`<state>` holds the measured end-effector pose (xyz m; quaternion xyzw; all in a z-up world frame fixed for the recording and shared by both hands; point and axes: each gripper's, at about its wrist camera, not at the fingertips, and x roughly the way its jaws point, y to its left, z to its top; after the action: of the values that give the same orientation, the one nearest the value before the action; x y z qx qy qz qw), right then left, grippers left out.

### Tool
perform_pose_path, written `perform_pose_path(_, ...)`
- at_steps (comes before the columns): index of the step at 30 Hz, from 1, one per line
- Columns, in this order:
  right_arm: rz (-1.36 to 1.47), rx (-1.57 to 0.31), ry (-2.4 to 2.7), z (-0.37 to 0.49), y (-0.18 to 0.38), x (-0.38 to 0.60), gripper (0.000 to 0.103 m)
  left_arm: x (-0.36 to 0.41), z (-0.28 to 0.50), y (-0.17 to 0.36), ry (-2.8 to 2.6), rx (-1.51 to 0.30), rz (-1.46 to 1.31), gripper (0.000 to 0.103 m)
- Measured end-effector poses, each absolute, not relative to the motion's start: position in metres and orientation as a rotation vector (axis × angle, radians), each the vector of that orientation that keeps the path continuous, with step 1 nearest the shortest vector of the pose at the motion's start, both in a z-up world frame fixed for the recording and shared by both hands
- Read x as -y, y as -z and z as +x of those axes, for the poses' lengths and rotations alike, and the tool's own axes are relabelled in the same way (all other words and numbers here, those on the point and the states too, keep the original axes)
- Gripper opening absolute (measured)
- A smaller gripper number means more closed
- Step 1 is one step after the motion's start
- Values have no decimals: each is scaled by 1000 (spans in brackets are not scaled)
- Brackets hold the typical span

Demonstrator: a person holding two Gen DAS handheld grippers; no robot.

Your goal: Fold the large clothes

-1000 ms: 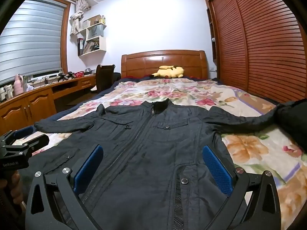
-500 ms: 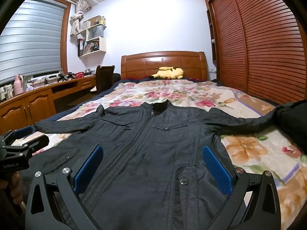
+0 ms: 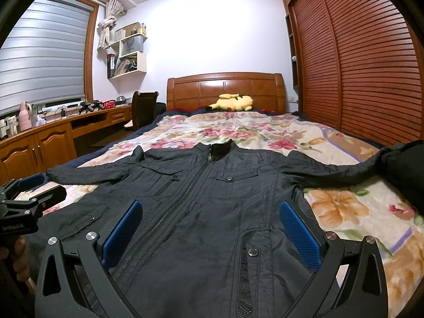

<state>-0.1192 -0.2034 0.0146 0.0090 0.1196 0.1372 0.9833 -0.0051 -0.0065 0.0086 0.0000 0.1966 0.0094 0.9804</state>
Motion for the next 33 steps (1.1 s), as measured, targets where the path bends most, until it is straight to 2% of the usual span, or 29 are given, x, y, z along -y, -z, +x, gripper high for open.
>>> perform_pose_path(33, 14, -243, -275, -119, -13, 202, 103, 5, -6, -8, -16, -392, -1, 103)
